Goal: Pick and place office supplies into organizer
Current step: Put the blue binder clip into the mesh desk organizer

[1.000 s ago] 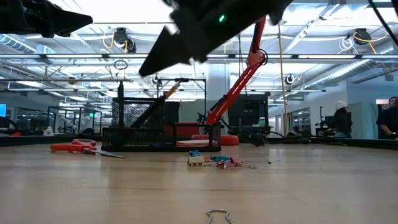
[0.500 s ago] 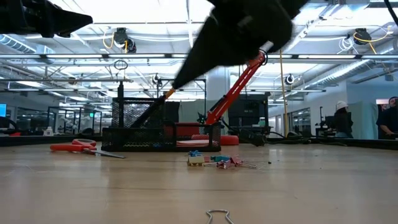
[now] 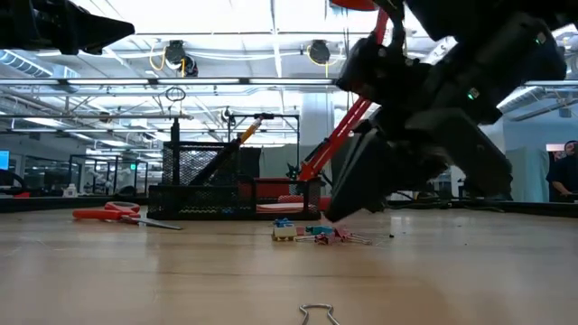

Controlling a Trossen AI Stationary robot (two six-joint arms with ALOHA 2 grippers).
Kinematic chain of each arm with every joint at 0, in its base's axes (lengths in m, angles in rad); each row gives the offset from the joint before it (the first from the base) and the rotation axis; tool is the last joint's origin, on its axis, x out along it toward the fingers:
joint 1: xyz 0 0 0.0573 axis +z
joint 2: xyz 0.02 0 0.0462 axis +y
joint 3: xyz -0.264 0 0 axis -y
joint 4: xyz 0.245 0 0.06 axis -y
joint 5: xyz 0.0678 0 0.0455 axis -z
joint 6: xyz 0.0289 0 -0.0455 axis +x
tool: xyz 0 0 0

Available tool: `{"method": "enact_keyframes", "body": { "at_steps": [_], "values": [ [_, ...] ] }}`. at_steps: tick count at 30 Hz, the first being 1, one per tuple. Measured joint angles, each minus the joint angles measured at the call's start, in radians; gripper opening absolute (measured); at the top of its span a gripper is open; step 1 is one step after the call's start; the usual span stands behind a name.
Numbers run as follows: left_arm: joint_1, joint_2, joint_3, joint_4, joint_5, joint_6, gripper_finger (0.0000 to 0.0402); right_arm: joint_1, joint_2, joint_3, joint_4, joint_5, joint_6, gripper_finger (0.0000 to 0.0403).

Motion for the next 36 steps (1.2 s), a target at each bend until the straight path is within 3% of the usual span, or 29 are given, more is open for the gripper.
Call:
{"method": "enact_keyframes", "body": {
  "at_steps": [6,36],
  "values": [
    [0.000,0.000,0.000,-0.002,0.000,-0.002,0.0035,0.015,-0.067,-0.081,0.199,-0.028,-0.048,0.0001],
    [0.000,0.000,0.000,-0.001,-0.011,0.000,0.0035,0.021,-0.088,-0.082,0.220,-0.023,-0.077,0.0001]
  ]
}}
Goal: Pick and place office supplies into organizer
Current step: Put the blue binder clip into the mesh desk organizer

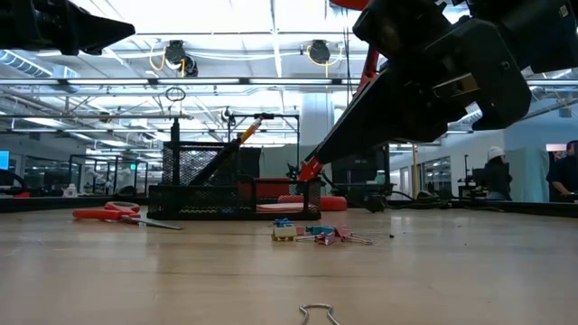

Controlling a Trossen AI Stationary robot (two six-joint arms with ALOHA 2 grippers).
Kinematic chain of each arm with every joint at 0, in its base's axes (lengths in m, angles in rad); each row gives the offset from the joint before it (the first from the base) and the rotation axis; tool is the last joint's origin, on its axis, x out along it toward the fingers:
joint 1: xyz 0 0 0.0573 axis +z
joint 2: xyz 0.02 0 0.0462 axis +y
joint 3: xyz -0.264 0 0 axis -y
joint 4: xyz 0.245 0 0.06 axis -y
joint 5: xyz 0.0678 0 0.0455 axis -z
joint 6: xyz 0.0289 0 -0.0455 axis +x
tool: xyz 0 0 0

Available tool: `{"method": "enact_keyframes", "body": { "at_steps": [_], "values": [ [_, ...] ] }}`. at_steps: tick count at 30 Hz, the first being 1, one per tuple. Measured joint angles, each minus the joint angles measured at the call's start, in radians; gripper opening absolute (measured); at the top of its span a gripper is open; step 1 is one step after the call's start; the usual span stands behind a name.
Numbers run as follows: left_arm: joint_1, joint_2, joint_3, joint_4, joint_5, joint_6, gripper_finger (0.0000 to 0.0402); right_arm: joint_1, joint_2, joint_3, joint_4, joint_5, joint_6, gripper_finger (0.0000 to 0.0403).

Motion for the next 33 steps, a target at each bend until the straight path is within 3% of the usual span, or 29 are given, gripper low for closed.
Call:
{"method": "enact_keyframes", "body": {
  "at_steps": [21,25,33],
  "values": [
    [0.000,0.000,0.000,-0.001,0.000,-0.002,0.0035,-0.011,0.014,0.001,0.048,-0.007,0.027,0.0006],
    [0.000,0.000,0.000,-0.002,-0.001,-0.001,0.0035,-0.021,0.052,0.001,0.047,-0.088,0.042,0.0002],
    [0.000,0.000,0.000,-0.002,-0.008,0.000,0.0035,-0.058,0.111,0.001,0.095,-0.015,0.050,0.0001]
  ]
}}
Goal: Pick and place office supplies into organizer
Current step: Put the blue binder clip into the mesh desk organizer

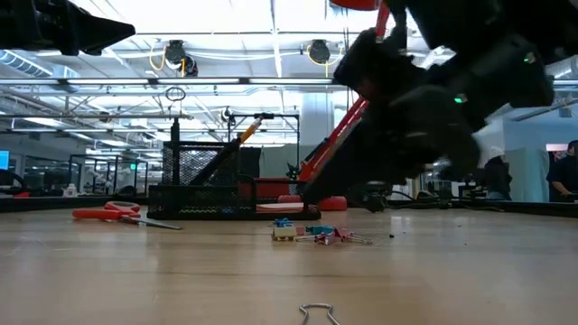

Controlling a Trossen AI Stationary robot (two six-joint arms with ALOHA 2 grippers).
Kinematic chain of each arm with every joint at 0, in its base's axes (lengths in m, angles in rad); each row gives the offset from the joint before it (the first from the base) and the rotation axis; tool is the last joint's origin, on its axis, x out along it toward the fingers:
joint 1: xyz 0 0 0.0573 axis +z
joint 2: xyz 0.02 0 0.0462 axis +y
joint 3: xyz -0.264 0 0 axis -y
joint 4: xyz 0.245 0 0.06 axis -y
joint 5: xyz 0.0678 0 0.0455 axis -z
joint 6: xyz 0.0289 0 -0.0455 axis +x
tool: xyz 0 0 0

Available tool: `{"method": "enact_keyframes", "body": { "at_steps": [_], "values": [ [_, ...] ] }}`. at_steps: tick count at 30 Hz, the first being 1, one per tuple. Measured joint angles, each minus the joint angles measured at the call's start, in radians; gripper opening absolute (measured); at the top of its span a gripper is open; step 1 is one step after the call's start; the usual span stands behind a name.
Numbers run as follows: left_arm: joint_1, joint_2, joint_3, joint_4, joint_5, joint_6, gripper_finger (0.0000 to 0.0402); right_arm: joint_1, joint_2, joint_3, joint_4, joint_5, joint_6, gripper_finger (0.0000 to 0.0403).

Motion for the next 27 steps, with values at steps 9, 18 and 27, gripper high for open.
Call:
{"method": "enact_keyframes", "body": {
  "at_steps": [9,18,27],
  "values": [
    [0.000,0.000,0.000,-0.001,0.000,0.000,0.0035,-0.054,0.000,0.014,0.067,0.012,0.041,0.0014],
    [0.000,0.000,0.000,-0.001,0.000,0.000,0.0035,-0.059,-0.001,0.085,-0.076,0.008,0.127,0.0094],
    [0.000,0.000,0.000,-0.002,0.000,0.000,0.0035,-0.068,0.097,0.138,-0.023,-0.077,0.037,0.0089]
  ]
}}
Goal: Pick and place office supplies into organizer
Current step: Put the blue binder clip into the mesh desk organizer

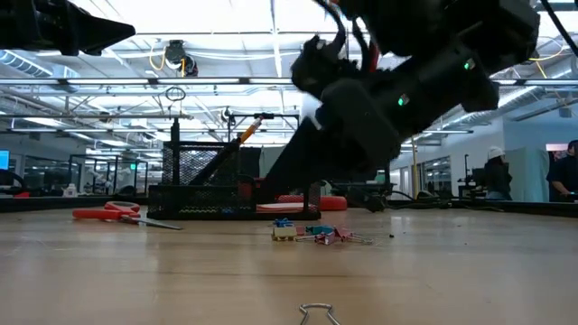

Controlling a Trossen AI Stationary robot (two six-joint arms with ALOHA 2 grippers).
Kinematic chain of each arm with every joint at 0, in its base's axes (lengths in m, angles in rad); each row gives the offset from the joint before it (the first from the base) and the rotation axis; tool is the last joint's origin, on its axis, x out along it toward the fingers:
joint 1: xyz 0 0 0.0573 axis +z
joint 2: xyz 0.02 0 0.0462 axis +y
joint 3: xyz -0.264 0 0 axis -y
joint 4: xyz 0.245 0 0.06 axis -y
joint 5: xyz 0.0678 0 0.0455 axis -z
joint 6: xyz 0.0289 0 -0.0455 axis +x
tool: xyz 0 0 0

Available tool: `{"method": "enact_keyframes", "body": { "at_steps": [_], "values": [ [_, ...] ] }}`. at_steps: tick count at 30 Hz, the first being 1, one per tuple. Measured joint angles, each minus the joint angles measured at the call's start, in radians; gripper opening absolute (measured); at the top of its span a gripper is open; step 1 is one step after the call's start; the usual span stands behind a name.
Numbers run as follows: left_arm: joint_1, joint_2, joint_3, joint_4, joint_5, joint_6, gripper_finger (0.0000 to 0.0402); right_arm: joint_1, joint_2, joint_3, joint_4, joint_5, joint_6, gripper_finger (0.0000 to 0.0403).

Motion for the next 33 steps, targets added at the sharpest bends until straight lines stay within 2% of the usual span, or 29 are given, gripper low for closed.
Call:
{"method": "enact_keyframes", "body": {
  "at_steps": [6,20,29,33],
  "values": [
    [0.000,0.000,0.000,-0.004,-0.002,0.000,0.0035,-0.013,0.044,0.027,-0.035,0.036,-0.013,0.0064],
    [0.000,0.000,0.000,-0.003,-0.007,0.000,0.0035,0.020,-0.016,0.030,-0.415,0.047,0.207,0.0019],
    [0.000,0.000,0.000,-0.003,-0.008,0.000,0.0035,0.083,-0.115,0.027,-0.695,0.171,0.319,0.0001],
    [0.000,0.000,0.000,-0.003,-0.008,0.000,0.0035,0.106,-0.146,0.020,-0.693,0.216,0.292,0.0001]
  ]
}}
